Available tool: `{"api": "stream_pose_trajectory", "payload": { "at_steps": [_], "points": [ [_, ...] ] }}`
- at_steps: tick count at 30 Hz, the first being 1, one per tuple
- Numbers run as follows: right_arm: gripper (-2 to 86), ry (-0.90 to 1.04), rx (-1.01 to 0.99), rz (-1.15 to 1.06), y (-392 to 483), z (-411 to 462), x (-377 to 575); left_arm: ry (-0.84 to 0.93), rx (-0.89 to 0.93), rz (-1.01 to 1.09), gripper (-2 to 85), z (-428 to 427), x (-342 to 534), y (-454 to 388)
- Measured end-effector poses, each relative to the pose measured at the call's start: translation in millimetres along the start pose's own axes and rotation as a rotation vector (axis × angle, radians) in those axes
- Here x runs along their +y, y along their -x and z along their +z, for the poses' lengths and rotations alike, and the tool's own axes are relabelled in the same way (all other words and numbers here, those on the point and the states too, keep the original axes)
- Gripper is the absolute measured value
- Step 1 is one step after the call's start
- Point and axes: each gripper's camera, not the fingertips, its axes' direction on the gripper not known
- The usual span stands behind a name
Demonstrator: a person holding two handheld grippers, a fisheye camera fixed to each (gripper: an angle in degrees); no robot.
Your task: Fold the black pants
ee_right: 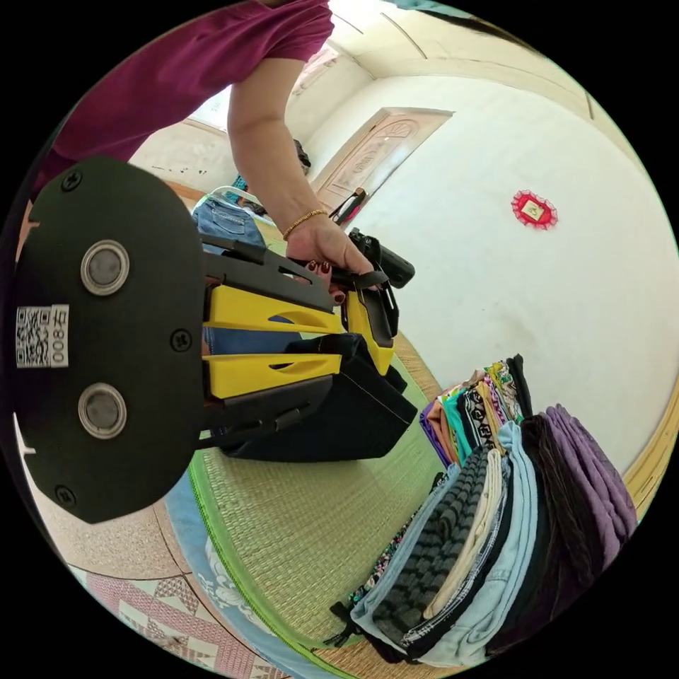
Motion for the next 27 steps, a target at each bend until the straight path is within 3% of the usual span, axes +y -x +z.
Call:
{"api": "stream_pose_trajectory", "payload": {
  "at_steps": [7,13,27],
  "points": [
    [4.8,0.135,-0.114,-0.136,95,56,-24,-0.083,-0.012,-0.005,4.7,-103,79,6],
    [4.8,0.322,-0.183,-0.193,166,133,-25,-0.151,-0.056,-0.137,4.2,-182,170,38],
    [5.7,0.705,-0.130,-0.286,271,277,-16,-0.245,-0.080,-0.383,3.9,-290,338,102]
  ]
}}
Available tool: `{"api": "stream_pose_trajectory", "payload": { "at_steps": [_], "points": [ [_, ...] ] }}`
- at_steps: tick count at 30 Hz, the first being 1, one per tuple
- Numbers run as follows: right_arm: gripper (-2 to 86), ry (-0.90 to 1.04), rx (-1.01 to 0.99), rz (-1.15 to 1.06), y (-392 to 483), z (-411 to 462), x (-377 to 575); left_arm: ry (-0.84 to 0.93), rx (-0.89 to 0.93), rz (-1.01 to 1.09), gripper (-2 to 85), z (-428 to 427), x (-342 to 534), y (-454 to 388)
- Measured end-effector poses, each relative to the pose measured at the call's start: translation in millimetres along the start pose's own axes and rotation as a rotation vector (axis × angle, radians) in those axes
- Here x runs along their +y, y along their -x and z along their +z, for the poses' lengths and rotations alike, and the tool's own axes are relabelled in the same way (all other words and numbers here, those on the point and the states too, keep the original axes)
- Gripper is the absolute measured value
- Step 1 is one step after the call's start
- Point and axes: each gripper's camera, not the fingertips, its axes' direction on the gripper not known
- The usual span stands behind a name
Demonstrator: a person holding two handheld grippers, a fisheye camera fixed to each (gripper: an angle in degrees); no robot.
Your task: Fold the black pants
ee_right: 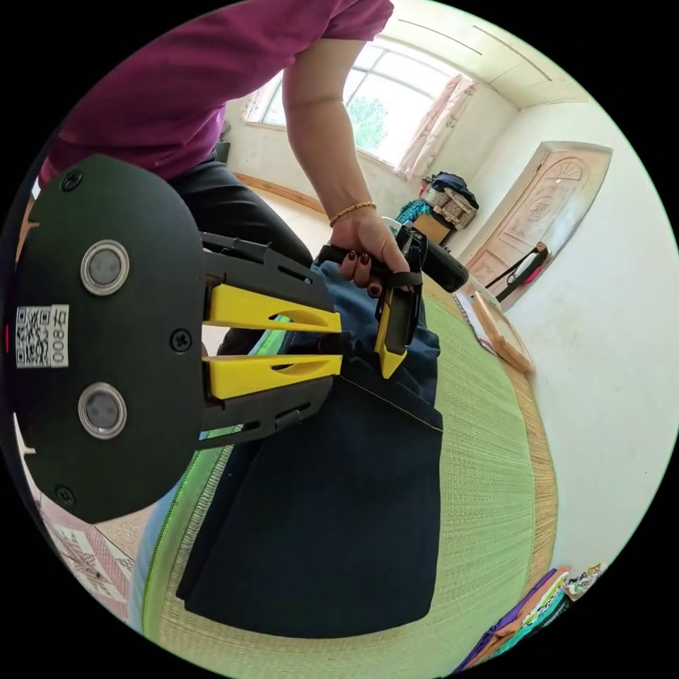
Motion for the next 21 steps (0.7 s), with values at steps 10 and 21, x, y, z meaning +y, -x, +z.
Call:
{"api": "stream_pose_trajectory", "payload": {
  "at_steps": [10,21],
  "points": [
    [4.5,-0.007,0.015,0.024,38,-2,-49,-0.055,0.038,0.018,3.4,-70,36,18],
    [8.0,0.128,0.359,-0.130,96,36,-99,-0.117,0.027,0.007,3.7,-147,65,14]
  ]
}}
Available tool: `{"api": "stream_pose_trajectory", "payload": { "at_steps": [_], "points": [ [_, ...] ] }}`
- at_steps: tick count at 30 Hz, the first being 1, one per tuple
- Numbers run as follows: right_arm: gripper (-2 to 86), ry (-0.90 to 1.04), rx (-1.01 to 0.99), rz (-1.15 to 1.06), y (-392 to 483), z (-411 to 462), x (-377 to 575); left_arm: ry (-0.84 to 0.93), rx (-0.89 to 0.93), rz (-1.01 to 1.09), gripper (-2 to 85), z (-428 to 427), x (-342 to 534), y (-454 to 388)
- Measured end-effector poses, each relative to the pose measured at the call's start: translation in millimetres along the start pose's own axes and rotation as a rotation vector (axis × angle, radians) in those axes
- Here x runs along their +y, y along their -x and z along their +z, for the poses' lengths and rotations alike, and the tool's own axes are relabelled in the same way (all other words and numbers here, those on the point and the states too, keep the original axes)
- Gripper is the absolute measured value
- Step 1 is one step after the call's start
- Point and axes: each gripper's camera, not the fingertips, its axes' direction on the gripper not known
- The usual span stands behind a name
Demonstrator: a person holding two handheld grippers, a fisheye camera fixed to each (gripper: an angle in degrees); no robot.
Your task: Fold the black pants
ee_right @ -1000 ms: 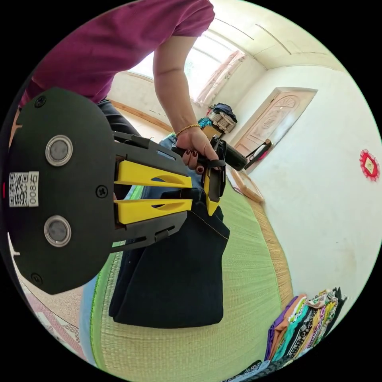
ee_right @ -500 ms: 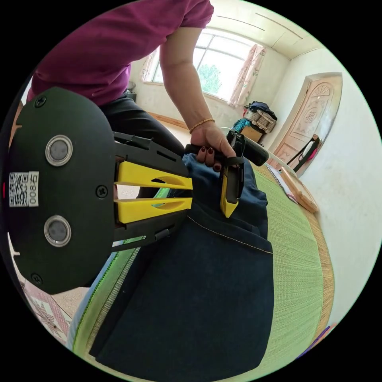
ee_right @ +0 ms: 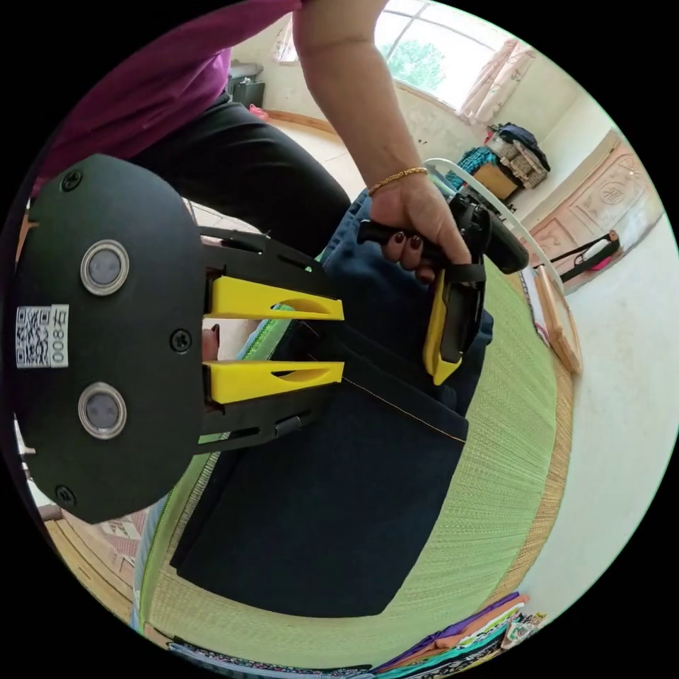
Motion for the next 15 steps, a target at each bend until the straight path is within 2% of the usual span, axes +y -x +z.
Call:
{"api": "stream_pose_trajectory", "payload": {
  "at_steps": [5,12,15],
  "points": [
    [4.8,0.012,-0.072,0.033,-8,-10,-13,0.002,-0.020,0.010,2.7,-33,16,-8],
    [2.2,-0.095,-0.276,0.130,-36,-45,-9,-0.081,-0.035,0.008,2.0,-94,51,-25],
    [1.7,-0.141,-0.328,0.132,-40,-59,-7,-0.128,0.038,0.035,2.3,-122,69,-37]
  ]
}}
